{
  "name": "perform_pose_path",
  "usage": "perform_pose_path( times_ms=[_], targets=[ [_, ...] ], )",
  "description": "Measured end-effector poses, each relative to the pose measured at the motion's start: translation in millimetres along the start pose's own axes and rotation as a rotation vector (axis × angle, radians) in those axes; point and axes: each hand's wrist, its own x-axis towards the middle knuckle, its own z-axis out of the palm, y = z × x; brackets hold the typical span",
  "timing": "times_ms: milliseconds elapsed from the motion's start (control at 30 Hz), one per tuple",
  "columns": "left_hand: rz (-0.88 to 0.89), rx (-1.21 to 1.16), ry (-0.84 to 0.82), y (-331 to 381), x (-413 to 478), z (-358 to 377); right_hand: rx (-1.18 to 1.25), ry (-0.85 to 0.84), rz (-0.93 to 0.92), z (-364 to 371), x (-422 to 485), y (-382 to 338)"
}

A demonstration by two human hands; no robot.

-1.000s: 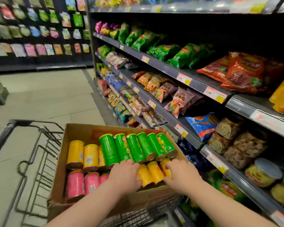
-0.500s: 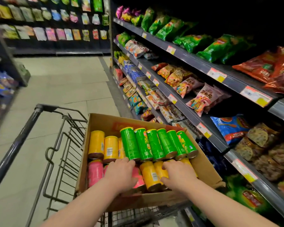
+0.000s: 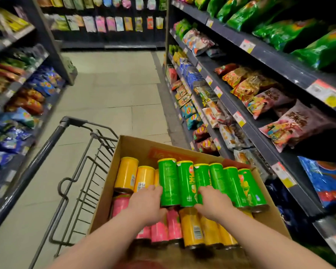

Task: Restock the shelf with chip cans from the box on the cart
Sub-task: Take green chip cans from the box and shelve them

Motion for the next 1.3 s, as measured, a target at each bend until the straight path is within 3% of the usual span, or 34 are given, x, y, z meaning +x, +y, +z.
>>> perform_pose_path(
  times_ms=[300, 533, 833, 1100, 1300],
  targets=[
    [-0.149, -0.232, -0.084, 4, 54, 6, 0.169, -0.101, -0.009, 8, 60, 7],
    [-0.422, -0.936, -0.145, 3, 84, 28, 0.404, -0.080, 0.091, 20, 76, 0],
    [-0.526, -1.057, -0.091, -9, 98, 69, 0.452, -0.041, 0.121, 22, 87, -7],
    [-0.535, -1.215, -0.052, -3, 86, 54, 0.475, -0.067, 0.193, 28, 93, -17],
    [-0.515, -1.286, -0.057, -6, 74, 49, 0.715, -0.038, 0.272, 32, 89, -22]
  ],
)
